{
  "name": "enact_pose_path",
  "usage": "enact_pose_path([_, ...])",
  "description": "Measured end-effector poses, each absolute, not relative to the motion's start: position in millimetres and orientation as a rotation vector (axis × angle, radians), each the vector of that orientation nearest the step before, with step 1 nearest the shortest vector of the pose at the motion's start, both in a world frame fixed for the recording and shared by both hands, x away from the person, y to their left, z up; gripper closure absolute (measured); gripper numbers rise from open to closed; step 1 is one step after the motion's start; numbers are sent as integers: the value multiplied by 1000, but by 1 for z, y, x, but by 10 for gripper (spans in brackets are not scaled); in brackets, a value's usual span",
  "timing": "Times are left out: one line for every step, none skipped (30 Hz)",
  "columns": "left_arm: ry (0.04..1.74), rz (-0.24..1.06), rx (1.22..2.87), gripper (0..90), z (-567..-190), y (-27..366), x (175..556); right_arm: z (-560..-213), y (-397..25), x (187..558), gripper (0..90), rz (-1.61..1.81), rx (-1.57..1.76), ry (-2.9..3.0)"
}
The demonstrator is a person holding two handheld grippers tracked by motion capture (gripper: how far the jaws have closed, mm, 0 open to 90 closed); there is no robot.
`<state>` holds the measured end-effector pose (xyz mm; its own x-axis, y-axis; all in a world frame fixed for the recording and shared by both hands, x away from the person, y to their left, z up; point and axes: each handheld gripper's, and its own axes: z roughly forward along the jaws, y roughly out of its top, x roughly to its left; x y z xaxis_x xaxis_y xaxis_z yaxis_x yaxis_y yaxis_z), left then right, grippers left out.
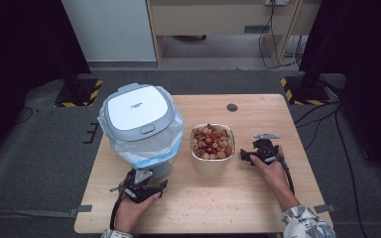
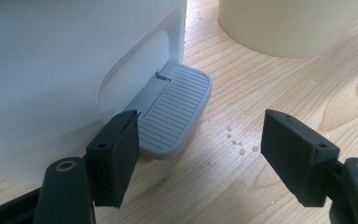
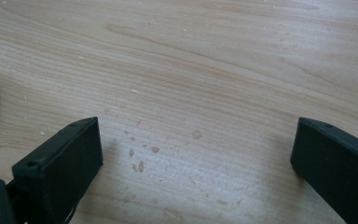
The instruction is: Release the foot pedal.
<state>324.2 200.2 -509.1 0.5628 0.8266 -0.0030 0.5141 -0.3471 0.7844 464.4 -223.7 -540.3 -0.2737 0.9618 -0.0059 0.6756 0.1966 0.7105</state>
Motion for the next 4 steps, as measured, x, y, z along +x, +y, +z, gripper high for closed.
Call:
enact_pose_path([1074, 516, 2025, 271, -509, 200, 324, -540, -223, 463, 25, 835, 1533, 2014])
enact_pose_path([1076, 517, 2023, 271, -509, 200, 324, -540, -222, 461, 25, 833, 1538, 2010])
enact_pose_path([1077, 518, 2021, 271, -509, 200, 324, -540, -223, 461, 24, 830, 1536, 2009])
enact_pose_path([1078, 517, 2013, 271, -509, 200, 324, -540, -222, 460, 24, 830, 1543, 2003])
